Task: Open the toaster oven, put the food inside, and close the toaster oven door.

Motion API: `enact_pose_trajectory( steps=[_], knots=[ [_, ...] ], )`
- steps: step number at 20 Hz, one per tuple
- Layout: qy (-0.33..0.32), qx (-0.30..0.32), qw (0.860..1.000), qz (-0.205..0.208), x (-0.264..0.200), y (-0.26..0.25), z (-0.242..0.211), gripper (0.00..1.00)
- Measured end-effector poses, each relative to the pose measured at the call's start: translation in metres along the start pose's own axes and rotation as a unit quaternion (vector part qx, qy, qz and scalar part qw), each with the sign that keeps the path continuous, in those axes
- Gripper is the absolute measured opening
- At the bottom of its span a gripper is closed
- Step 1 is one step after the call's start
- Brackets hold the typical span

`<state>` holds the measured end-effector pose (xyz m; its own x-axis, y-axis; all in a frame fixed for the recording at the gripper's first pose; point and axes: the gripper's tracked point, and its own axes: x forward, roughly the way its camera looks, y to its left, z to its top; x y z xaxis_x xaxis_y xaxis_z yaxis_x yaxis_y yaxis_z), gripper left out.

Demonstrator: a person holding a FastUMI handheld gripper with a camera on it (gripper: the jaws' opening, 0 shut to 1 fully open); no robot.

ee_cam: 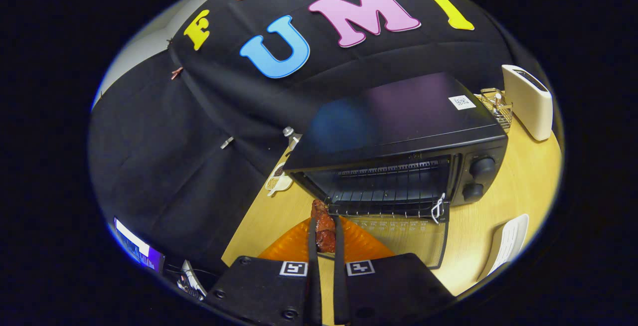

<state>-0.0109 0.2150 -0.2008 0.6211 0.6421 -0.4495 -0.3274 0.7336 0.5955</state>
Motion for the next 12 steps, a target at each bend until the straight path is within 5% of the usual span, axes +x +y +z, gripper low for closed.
enact_pose_trajectory(
  steps=[12],
  knots=[
    [-0.038, 0.023, 0.997, -0.060, 0.090, -0.055, 0.011, 0.17]
  ],
)
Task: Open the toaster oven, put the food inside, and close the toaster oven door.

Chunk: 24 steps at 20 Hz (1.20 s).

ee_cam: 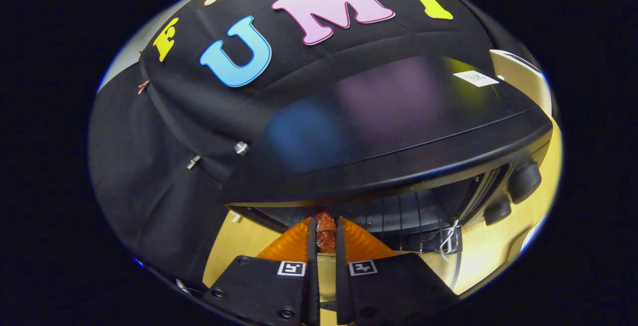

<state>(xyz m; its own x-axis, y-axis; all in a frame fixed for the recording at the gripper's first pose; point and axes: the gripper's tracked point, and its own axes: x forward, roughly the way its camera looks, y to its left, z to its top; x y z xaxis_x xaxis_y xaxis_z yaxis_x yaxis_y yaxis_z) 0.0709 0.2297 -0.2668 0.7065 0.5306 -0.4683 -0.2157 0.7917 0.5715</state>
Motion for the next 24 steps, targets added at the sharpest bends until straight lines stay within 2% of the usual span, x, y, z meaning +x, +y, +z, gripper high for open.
enact_pose_trajectory(
  steps=[1, 2, 4, 7, 8, 11, 14, 18, 22, 24],
  knots=[
    [-0.004, -0.012, 1.000, -0.020, 0.005, -0.008, 0.002, 0.18],
    [-0.006, -0.026, 0.999, -0.038, 0.013, -0.021, 0.005, 0.25],
    [-0.004, -0.040, 0.998, -0.057, 0.017, -0.031, 0.002, 0.35],
    [-0.009, -0.055, 0.995, -0.085, 0.016, -0.048, 0.006, 0.45],
    [-0.009, -0.060, 0.994, -0.090, 0.014, -0.049, 0.007, 0.55],
    [-0.008, -0.067, 0.991, -0.114, 0.007, -0.059, 0.008, 0.99],
    [-0.026, -0.077, 0.988, -0.133, -0.004, -0.064, 0.019, 0.98],
    [-0.042, -0.076, 0.987, -0.132, -0.025, -0.059, 0.030, 0.98],
    [-0.043, -0.085, 0.987, -0.126, -0.059, -0.041, 0.026, 0.98],
    [-0.037, -0.090, 0.986, -0.136, -0.078, -0.034, 0.017, 0.98]
  ],
)
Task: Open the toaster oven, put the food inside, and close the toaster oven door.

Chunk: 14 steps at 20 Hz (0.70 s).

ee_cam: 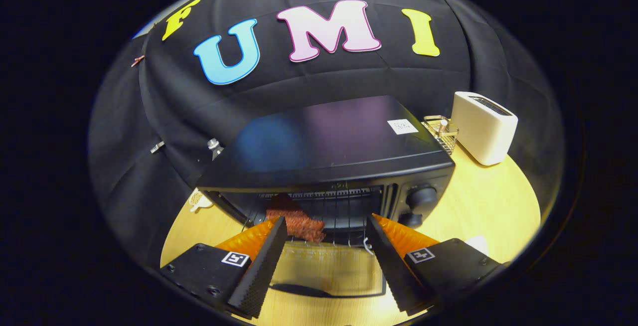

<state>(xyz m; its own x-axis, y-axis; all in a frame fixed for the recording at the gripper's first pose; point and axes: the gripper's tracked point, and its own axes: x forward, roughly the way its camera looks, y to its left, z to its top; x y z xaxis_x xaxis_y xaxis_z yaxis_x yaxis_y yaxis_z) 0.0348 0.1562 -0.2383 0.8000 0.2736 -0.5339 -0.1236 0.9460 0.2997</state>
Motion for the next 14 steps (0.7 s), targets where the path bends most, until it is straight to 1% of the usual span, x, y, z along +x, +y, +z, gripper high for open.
enact_pose_trajectory(
  steps=[3, 4, 5, 6, 9, 11, 14],
  knots=[
    [0.008, -0.019, 1.000, 0.000, -0.030, 0.014, -0.014, 0.98],
    [0.015, -0.028, 0.999, 0.004, -0.038, 0.021, -0.024, 0.98],
    [0.023, -0.033, 0.999, 0.007, -0.057, 0.026, -0.039, 0.98],
    [0.034, -0.034, 0.999, 0.010, -0.063, 0.031, -0.052, 0.98],
    [0.088, -0.013, 0.996, 0.007, -0.070, 0.039, -0.101, 0.98],
    [0.116, -0.003, 0.993, -0.002, -0.071, 0.038, -0.126, 0.98],
    [0.147, -0.012, 0.989, -0.024, -0.065, 0.030, -0.152, 0.98]
  ],
)
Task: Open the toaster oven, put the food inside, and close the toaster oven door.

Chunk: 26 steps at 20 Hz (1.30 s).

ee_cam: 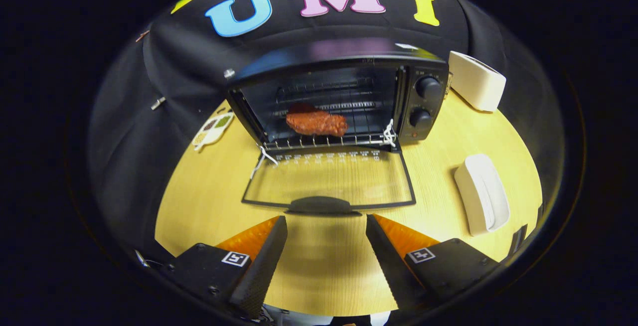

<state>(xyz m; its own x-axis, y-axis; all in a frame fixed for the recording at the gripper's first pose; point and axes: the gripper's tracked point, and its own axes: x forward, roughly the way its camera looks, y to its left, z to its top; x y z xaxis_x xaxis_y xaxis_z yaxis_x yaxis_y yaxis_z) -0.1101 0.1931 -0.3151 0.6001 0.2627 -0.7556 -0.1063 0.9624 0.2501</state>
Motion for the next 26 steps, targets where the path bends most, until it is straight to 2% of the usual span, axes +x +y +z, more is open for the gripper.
enact_pose_trajectory(
  steps=[3, 6, 11, 15, 26],
  knots=[
    [0.035, 0.031, 0.999, -0.012, 0.019, 0.008, -0.019, 0.99],
    [0.060, 0.021, 0.997, -0.034, 0.038, 0.008, -0.032, 0.99],
    [0.058, 0.020, 0.995, -0.078, 0.061, -0.001, -0.029, 0.99],
    [0.064, -0.008, 0.994, -0.093, 0.084, 0.002, -0.022, 0.99],
    [0.013, -0.020, 0.998, -0.063, 0.051, 0.008, -0.002, 0.99]
  ],
)
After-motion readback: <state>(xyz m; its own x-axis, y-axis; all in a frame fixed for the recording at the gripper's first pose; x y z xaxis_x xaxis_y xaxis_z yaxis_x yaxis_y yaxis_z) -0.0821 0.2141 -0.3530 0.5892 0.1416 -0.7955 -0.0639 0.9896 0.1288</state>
